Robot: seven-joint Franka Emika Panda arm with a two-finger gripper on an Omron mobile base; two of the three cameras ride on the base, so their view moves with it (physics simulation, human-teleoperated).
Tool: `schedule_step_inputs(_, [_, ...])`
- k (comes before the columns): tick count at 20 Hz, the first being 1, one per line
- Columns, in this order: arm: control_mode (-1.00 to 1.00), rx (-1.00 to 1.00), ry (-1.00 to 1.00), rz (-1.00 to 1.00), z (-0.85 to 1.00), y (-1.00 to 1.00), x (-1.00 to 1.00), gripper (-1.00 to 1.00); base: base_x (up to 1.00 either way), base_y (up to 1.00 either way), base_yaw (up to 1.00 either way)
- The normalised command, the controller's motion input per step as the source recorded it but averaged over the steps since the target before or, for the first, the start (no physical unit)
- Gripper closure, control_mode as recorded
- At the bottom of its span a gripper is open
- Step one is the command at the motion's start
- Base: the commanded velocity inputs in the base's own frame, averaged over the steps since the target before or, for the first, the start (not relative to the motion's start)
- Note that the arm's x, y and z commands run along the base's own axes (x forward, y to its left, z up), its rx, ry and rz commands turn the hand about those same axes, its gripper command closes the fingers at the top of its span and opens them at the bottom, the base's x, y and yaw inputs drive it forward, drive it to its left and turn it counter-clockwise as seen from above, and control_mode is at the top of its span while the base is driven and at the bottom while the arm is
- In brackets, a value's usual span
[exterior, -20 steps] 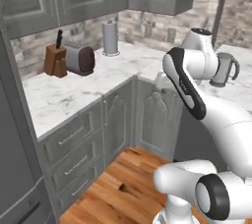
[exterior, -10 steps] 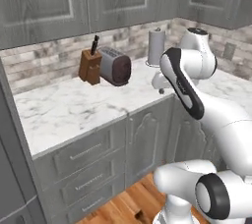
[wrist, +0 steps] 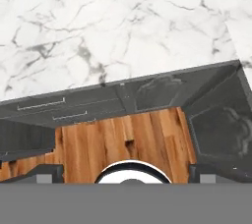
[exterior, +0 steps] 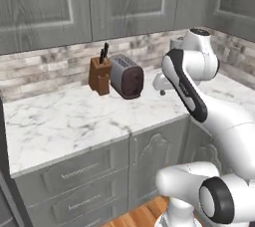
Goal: Navigate to the toaster.
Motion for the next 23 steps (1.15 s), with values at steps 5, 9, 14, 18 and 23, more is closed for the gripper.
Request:
schedule_step_inputs(5, [1.0,0.0,0.0,0.0,0.0,0.0,0.0,-1.0,0.84,-0.22,0.38])
schedule_step_inputs(9, [1.0,0.0,0.0,0.0,0.0,0.0,0.0,-1.0,0.63,-0.44,0.41])
schedule_step_inputs(14, [1.0,0.0,0.0,0.0,0.0,0.0,0.0,-1.0,0.57,-0.63,0.33])
schedule_step_inputs(18, [1.0,0.0,0.0,0.0,0.0,0.0,0.0,-1.0,0.94,-0.37,0.27])
schedule_step_inputs(23, [1.0,0.0,0.0,0.0,0.0,0.0,0.0,-1.0,0.91,-0.33,0.25])
